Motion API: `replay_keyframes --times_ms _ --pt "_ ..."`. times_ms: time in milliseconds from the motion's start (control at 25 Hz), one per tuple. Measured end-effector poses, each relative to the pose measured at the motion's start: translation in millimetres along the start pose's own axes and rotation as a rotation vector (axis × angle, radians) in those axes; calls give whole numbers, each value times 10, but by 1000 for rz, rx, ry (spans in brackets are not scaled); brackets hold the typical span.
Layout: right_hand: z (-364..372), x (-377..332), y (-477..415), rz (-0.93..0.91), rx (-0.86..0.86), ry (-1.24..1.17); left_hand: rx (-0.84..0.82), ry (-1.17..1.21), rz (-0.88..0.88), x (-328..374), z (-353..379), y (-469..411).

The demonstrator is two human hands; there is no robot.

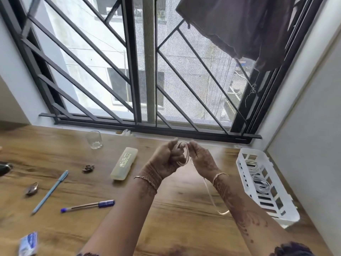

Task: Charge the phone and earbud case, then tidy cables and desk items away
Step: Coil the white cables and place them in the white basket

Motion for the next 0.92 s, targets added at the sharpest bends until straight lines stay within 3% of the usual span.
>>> replay_keyframes --times_ms 80,200,440,680,920 --pt "97 44 40 134 -99 -37 -5 95 43 -4 45 -40" --pt "164 40 99 388 -290 -306 87 122 108 -35 72 -86" --pt "99 -118 217 444 -599 -362 358 136 283 -138 119 -216" --pt "-121 -132 222 403 -873 -336 456 -436 471 -177 -30 -293" --pt "-257 -127 52 279 -824 -245 402 -1045 491 -180 -276 -333"
Point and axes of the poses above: each hand's wrist, its own y-axis away from the middle knuckle, its own z-axis out of the palm, x = y × z, the point moved 1 cm from there along -y, towards the middle knuckle, and after that the axes turned 6 degrees about x, right-handed, at the moved point
